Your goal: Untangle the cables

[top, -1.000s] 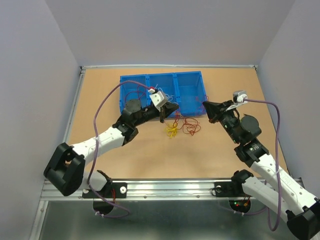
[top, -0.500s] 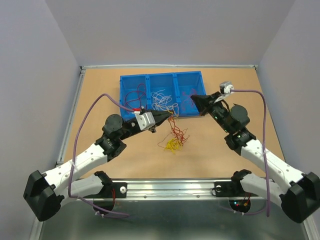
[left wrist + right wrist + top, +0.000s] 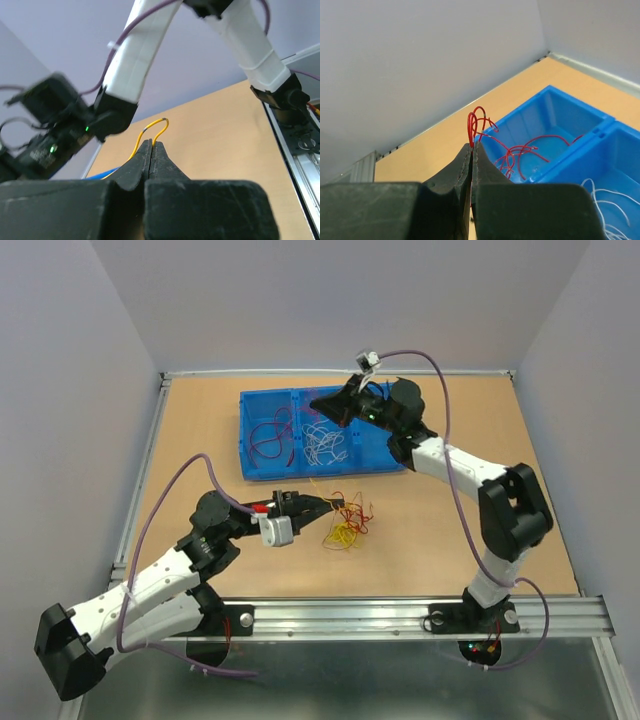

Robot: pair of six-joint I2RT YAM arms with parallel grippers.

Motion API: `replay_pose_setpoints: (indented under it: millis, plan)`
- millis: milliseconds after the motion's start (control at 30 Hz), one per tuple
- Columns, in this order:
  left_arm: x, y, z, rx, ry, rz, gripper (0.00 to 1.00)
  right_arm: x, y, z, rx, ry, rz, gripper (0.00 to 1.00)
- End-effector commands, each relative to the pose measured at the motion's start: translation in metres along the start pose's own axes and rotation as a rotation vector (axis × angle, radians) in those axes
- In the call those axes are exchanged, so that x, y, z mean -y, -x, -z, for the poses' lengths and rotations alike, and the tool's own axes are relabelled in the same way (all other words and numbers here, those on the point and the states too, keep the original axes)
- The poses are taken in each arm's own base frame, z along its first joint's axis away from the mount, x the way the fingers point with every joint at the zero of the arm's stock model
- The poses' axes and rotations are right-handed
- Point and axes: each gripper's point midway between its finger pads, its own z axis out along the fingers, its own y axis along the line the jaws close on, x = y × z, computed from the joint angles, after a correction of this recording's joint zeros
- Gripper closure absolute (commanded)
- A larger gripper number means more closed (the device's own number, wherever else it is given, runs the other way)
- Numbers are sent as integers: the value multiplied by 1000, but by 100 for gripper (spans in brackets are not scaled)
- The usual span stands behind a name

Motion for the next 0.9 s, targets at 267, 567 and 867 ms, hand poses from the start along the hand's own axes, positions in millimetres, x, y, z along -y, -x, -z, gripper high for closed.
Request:
replay_pose_setpoints:
  millis: [267,567,867]
  plan:
    - [5,-3,-7,18,-35,-51,100,9,-33,-97,-114,61,-18,87]
    - [1,-14,-9,-8,-9,-50,100,26,-5,-94,-39,-83,77,32]
    - [-13,-14,-7,-17,70,-59,100,-12,10,-7,-16,-145,205,18]
